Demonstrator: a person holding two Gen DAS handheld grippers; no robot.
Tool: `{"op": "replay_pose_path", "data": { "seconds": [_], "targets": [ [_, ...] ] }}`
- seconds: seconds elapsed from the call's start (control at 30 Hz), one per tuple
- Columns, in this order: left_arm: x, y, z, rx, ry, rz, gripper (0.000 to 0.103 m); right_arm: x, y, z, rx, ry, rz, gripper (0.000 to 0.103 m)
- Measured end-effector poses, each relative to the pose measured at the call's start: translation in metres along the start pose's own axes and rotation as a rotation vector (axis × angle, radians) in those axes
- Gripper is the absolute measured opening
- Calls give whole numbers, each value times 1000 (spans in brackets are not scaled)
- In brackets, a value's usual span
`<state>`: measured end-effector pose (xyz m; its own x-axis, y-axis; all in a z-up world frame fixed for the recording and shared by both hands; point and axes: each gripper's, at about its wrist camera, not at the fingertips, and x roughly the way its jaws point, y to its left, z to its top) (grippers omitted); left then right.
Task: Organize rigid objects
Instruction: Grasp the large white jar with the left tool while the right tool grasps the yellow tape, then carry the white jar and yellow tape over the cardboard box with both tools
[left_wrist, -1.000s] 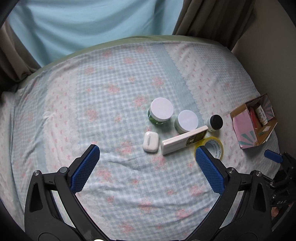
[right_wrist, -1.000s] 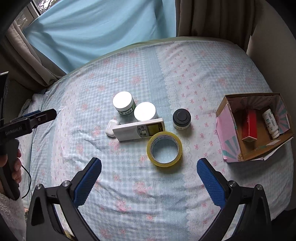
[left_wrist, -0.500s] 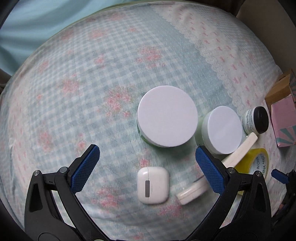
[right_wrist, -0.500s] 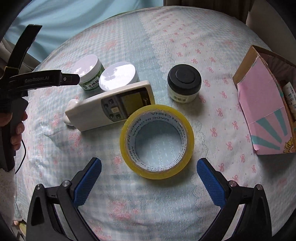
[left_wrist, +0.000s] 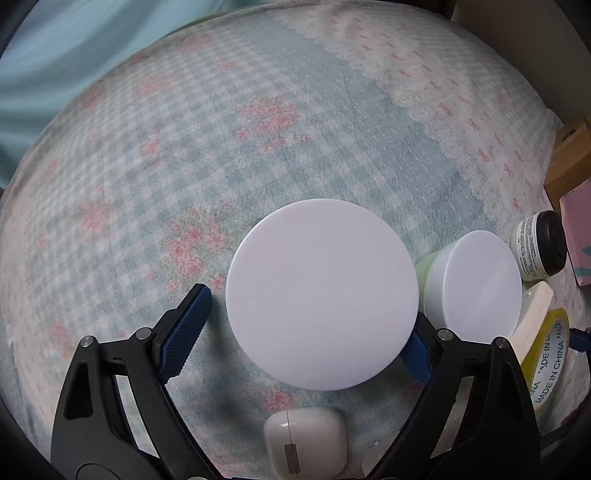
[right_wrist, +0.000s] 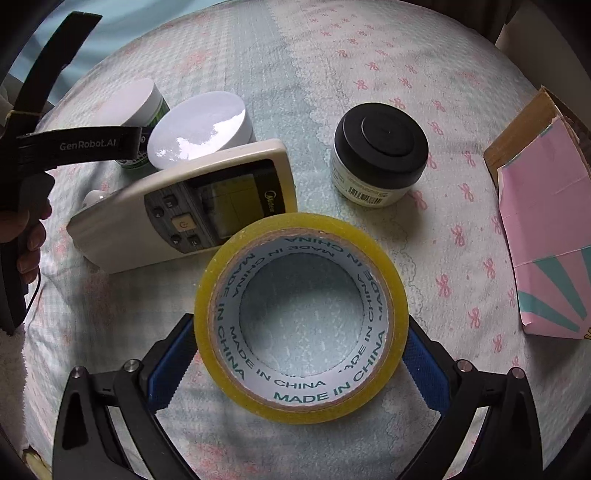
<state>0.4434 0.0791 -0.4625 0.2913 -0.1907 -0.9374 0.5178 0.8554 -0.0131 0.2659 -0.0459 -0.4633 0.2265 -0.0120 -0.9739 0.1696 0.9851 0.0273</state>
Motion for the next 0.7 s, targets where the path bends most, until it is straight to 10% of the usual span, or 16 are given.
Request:
{"op": "replay_pose_path", "data": {
  "seconds": [0.13,0.7],
  "targets": [
    [1,-4,3,18,-11,-34,70,1,-3,4,17,1,10,96],
    [-49,2,-5,-13,-113,-7,70,-15,-4,10,44,-16,22,95]
  ]
}}
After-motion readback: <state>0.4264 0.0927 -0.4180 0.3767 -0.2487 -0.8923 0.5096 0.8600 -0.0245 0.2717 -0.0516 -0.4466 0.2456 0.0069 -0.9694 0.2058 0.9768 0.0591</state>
